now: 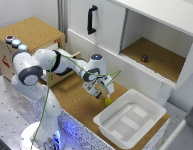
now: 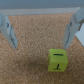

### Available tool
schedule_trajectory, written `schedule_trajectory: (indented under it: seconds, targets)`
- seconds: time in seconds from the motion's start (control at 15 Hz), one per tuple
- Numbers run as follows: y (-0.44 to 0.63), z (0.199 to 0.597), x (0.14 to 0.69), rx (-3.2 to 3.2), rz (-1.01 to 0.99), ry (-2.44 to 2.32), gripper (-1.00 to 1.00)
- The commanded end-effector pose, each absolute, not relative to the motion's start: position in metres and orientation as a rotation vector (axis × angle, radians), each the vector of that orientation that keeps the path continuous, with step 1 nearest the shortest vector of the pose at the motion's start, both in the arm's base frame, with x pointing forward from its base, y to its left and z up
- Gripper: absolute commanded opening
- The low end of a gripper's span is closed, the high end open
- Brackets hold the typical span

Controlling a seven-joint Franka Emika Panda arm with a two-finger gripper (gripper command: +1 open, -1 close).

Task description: Push right the yellow block

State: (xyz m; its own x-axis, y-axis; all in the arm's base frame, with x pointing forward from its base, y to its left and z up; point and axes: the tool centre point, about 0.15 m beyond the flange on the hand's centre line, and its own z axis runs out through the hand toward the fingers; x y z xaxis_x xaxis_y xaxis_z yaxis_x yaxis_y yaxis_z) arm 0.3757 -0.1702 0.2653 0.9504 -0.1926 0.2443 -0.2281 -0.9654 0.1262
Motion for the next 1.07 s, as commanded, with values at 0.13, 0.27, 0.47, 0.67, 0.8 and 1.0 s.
schedule_trajectory:
  seconds: [0.13, 0.27, 0.47, 0.67, 0.8, 1.0]
  targets:
    - [-0.194, 0.269, 0.373, 2.954, 0.365, -0.34, 1.0]
    - [-0.222, 0.285, 0.368, 2.976, 0.423, -0.323, 1.0]
    - [-0.246, 0.307, 0.354, 3.024, 0.465, -0.243, 1.0]
    - [-0.248, 0.309, 0.336, 3.096, 0.443, -0.08, 1.0]
    - [-0.246, 0.323, 0.329, 3.116, 0.515, -0.037, -1.0]
    - [-0.241, 0.327, 0.327, 3.134, 0.539, -0.02, -1.0]
